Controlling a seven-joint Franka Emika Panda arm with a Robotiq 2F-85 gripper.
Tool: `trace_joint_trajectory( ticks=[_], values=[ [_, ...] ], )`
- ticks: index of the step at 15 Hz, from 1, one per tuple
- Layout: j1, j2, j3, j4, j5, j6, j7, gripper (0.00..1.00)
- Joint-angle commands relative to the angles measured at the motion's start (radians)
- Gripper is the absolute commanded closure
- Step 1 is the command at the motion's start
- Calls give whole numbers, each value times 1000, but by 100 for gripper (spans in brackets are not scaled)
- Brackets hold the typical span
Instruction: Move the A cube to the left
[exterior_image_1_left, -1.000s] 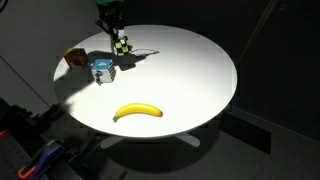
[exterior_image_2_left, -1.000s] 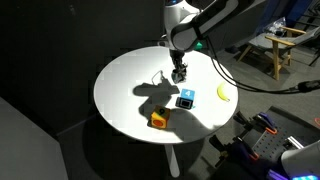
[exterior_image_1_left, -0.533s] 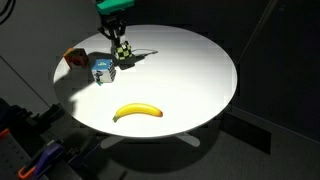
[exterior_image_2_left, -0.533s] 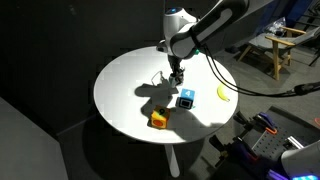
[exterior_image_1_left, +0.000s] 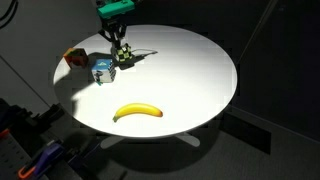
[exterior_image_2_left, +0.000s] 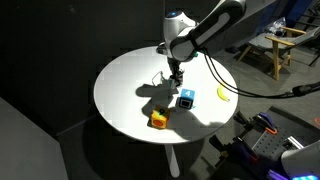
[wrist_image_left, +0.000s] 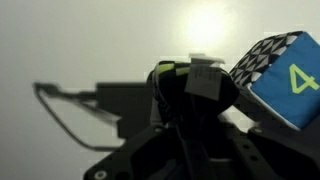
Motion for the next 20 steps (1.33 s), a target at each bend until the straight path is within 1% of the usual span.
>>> trace_joint_trajectory(
  ticks=[1, 4, 5, 8, 9, 10, 11, 12, 13, 17, 18, 19, 20],
  values=[
    [-7, 8, 5, 20, -11, 4, -15, 93],
    [-7, 8, 4, 22, -11, 1, -14, 93],
    [-4, 1, 5, 3, -3, -3, 2, 82],
    [-4, 1, 5, 3, -3, -3, 2, 82],
    [-4, 1, 5, 5, -2, -7, 3, 93],
    [-2, 1, 4, 5, -4, -12, 7, 92],
    [0, 2, 2, 5, -5, -16, 12, 57],
    [0, 4, 2, 6, -5, -19, 12, 55],
    [1, 5, 2, 6, -5, -19, 15, 50],
    [2, 8, 0, 6, -9, -18, 18, 16],
    [2, 7, 0, 5, -9, -18, 19, 10],
    [2, 6, 0, 5, -9, -18, 19, 2],
    [3, 6, 0, 3, -10, -16, 20, 0]
  ],
)
